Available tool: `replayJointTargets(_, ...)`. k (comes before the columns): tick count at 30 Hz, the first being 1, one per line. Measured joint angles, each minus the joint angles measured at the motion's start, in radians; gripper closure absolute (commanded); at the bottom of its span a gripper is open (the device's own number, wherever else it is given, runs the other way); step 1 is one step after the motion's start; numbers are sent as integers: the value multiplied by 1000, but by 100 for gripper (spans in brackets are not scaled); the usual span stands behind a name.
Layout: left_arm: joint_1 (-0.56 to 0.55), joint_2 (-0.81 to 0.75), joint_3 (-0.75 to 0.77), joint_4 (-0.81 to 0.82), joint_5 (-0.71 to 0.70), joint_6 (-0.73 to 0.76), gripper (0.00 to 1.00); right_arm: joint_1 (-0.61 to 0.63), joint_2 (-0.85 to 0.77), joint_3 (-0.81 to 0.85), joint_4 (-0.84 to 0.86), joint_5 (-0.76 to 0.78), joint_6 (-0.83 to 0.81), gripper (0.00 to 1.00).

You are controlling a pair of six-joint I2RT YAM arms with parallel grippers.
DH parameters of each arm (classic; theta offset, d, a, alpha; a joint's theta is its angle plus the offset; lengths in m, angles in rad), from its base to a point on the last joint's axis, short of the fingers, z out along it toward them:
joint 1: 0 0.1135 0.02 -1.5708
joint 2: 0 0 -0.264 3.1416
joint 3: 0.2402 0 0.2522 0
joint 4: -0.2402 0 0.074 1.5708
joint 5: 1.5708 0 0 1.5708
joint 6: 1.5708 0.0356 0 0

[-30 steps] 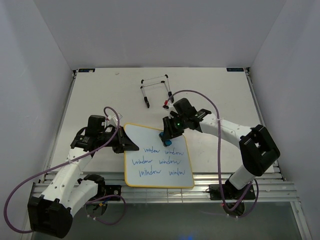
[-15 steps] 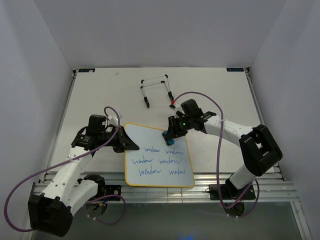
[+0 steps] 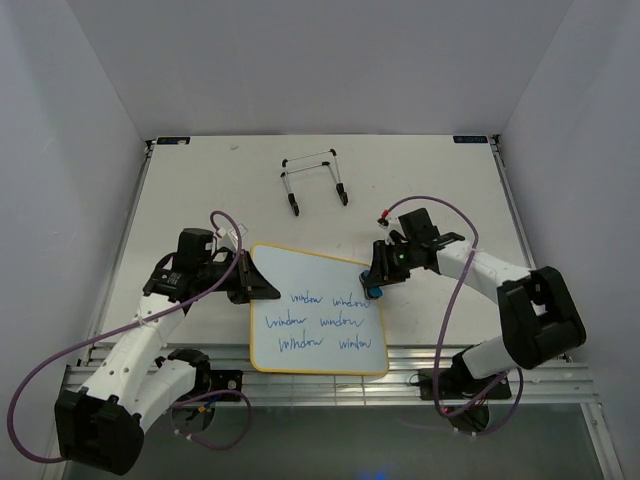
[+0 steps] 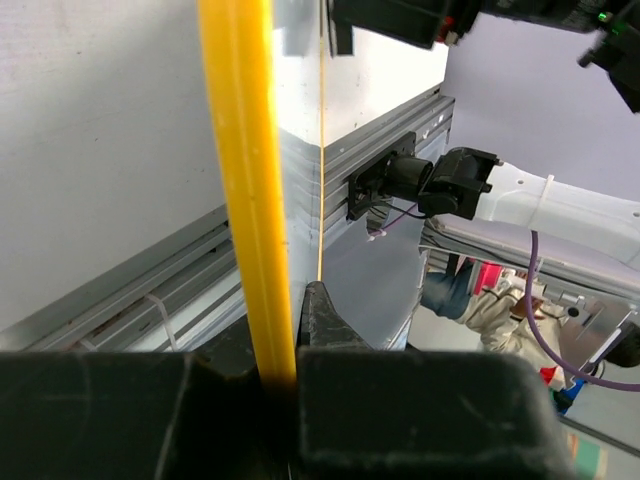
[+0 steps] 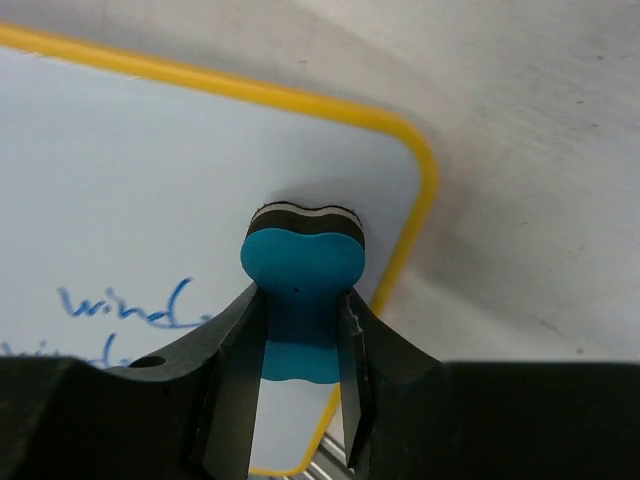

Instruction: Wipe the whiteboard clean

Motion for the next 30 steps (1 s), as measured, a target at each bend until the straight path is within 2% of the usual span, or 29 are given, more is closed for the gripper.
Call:
replayJointTargets(5, -8, 5, 9, 26, -2, 11, 100, 95, -175, 77, -105, 18, 21, 78)
replayJointTargets(10, -9, 16, 13, 55, -7, 18, 100, 328, -249, 142, -41, 79, 117, 79)
replayJointTargets(14, -9, 23, 13, 63, -6, 19, 100, 535, -205, 180, -24, 146, 197, 79)
replayJointTargets(17, -9, 25, 13, 65, -6, 19, 100, 629, -110, 286, -41, 211, 227, 79)
replayJointTargets(19, -10, 24, 13, 66, -6, 19, 100, 670, -50, 371, -60, 256, 234, 78)
replayJointTargets(23, 0, 22, 13, 53, -10, 20, 100, 714, 49, 527, -221, 333, 232, 79)
replayJointTargets(30, 6, 21, 12, 49, -19, 18, 100, 719, 72, 555, -261, 391, 238, 79)
